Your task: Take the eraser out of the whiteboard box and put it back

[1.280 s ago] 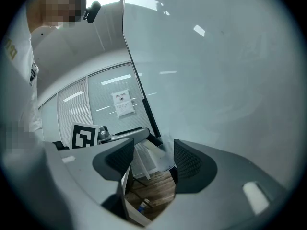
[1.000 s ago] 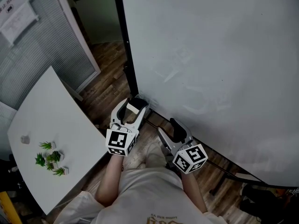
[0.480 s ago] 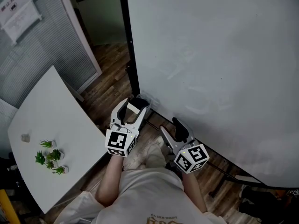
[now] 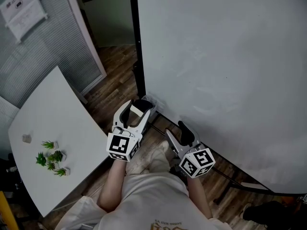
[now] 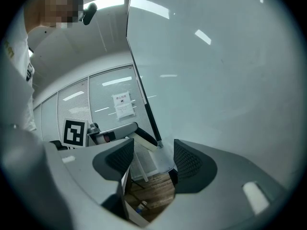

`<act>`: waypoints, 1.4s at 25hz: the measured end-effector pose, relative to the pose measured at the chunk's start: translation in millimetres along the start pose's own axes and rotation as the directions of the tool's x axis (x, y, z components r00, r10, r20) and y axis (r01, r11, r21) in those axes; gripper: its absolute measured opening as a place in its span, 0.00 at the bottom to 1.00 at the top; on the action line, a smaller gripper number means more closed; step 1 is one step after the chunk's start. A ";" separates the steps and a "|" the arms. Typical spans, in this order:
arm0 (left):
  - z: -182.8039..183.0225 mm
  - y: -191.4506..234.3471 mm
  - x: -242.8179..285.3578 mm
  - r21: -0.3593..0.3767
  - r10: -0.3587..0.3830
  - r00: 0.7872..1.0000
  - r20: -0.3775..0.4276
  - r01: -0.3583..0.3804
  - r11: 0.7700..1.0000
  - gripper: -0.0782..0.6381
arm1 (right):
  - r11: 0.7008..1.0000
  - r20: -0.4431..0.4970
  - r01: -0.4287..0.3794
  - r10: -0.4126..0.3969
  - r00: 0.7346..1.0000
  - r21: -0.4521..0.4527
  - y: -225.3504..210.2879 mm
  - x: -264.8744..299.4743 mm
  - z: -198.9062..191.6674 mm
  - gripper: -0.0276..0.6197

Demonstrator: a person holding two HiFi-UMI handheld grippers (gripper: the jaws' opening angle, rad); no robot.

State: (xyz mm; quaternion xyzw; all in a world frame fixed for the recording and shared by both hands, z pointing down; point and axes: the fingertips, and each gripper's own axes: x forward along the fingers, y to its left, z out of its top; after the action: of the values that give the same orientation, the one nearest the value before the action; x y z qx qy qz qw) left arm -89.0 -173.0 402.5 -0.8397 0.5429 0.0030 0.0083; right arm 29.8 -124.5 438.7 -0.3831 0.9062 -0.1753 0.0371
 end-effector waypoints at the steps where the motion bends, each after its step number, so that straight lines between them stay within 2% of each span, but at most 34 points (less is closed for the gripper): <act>1: 1.1 0.0 -1.9 -0.003 0.001 1.000 0.005 -0.001 1.000 0.48 | 1.000 0.001 -0.002 0.002 1.000 -0.001 1.4 -0.8 -0.4 0.45; 10: 15.8 -5.8 -18.0 -0.012 -0.001 0.999 0.036 0.002 1.000 0.48 | 1.000 0.006 -0.011 0.011 1.000 -0.012 10.9 -5.2 1.9 0.45; 27: 18.0 -2.5 -50.6 -0.009 0.030 0.999 0.035 -0.030 1.000 0.48 | 0.998 -0.006 -0.054 0.054 0.999 0.010 35.8 -8.8 -8.0 0.45; 35: 17.8 1.1 -48.1 -0.009 0.027 0.999 0.033 -0.026 1.000 0.48 | 0.999 -0.006 -0.044 0.044 0.999 0.004 34.2 -6.0 -6.3 0.45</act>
State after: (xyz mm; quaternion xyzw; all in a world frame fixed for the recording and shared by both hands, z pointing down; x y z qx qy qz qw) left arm -109.7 -129.3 385.3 -0.8323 0.5538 0.0192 0.0134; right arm 9.5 -96.4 432.3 -0.3623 0.9142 -0.1773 0.0390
